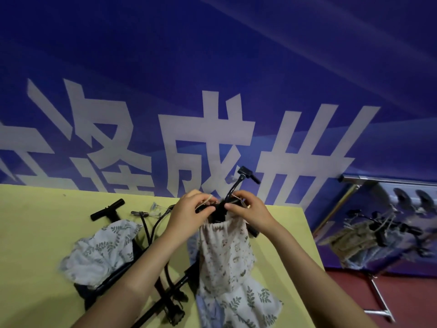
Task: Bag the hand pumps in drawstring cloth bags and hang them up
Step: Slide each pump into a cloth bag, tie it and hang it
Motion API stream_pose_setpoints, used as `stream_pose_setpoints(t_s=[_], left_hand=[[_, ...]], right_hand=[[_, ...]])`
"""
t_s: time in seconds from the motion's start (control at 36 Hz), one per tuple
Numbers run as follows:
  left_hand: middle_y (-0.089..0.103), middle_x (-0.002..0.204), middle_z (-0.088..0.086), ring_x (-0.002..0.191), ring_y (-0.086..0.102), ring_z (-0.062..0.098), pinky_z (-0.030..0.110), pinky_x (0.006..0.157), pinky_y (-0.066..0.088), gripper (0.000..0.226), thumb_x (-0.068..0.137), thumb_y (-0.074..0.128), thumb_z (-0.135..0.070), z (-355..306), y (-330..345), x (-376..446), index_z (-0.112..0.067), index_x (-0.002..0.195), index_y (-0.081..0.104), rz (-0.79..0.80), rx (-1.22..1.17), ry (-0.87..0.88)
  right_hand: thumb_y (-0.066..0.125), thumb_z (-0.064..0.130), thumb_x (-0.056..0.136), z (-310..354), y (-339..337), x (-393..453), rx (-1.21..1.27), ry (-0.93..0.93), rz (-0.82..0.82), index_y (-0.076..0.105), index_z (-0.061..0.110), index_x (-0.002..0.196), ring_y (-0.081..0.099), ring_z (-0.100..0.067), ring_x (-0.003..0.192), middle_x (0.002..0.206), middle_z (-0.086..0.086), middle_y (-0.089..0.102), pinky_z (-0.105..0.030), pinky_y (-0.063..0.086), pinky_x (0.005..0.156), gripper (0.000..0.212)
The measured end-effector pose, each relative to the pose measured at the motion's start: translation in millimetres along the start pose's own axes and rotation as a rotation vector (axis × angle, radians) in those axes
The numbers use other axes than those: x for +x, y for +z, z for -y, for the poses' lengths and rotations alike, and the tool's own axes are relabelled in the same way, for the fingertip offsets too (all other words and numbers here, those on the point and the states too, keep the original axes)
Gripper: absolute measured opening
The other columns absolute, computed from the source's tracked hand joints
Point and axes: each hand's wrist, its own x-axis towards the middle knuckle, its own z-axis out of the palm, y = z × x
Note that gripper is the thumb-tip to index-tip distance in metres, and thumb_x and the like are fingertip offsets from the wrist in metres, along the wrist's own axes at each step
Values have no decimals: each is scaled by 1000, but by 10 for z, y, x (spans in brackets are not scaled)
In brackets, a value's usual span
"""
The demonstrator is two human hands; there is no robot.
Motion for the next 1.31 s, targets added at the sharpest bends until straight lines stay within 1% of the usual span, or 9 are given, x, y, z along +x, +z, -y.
stream_pose_setpoints(t_s=[0.11, 0.36, 0.47, 0.64, 0.75, 0.86, 1.03, 1.14, 1.31], left_hand=[[56, 90, -14, 94, 55, 10, 19, 81, 44, 17, 87, 69, -16, 84, -44, -39, -28, 98, 72, -69, -24, -4], [71, 85, 4, 79, 62, 18, 24, 72, 44, 16, 93, 60, -26, 122, -240, -171, -37, 89, 72, -36, -363, -157], [66, 91, -15, 98, 52, -1, 4, 79, 36, 24, 96, 54, -16, 107, -279, -141, -29, 105, 71, 42, -212, 15], [64, 101, -16, 104, 53, 1, 12, 91, 40, 33, 92, 48, -18, 159, -221, -107, -23, 118, 68, 152, -70, 306], [61, 118, -17, 111, 54, -5, 10, 91, 40, 38, 100, 46, -8, 185, -256, -188, -31, 128, 58, 152, -254, 127], [65, 109, -26, 90, 59, -4, 19, 72, 47, 40, 101, 44, -16, 190, -263, -282, -48, 124, 51, 135, -395, -49], [69, 101, -17, 98, 61, -6, 32, 80, 57, 36, 101, 46, -18, 90, -240, -266, -25, 135, 53, 145, -373, -92], [69, 103, -9, 96, 59, -9, 8, 83, 46, 37, 101, 46, -16, 17, -146, -274, -20, 137, 52, 144, -368, -111], [71, 94, -14, 95, 64, 2, 16, 88, 48, 32, 99, 47, -6, -155, 37, -410, -27, 116, 63, 146, -659, -223]], right_hand=[[74, 46, 76, 2, 76, -27, -13, -42, -16, 64, 29, 88, 66, -12, 87, 93, 5, 66, -45, 56, 81, 24], [71, 38, 83, 19, 186, -163, -14, 3, -200, 60, 27, 87, 61, -8, 83, 91, 6, 63, -25, 46, 71, 15], [73, 31, 83, 56, 220, -246, 35, -28, -160, 61, 25, 87, 60, -3, 78, 89, 6, 63, -18, 43, 69, 14], [73, 25, 83, 148, 300, -289, -67, -129, -90, 65, 27, 88, 54, 4, 81, 89, 8, 58, -12, 38, 72, 9], [74, 29, 83, 138, 329, -296, -154, -119, -157, 67, 24, 99, 50, 4, 96, 110, 3, 52, -8, 37, 85, 18], [71, 35, 85, 94, 320, -377, -404, -137, -247, 66, 22, 119, 54, -18, 109, 127, -4, 46, -32, 47, 93, 36], [57, 19, 95, 198, 243, -464, -548, -135, -259, 63, 18, 122, 63, -22, 86, 105, -4, 69, -21, 37, 66, 28], [54, 14, 95, 346, 252, -548, -301, -112, -347, 57, 17, 95, 48, -4, 59, 68, 10, 55, -19, 32, 54, 5], [48, -4, 84, 396, 456, -751, -113, -226, -241, 48, 13, 103, 59, -14, 73, 84, -1, 64, -29, 44, 63, 25]])
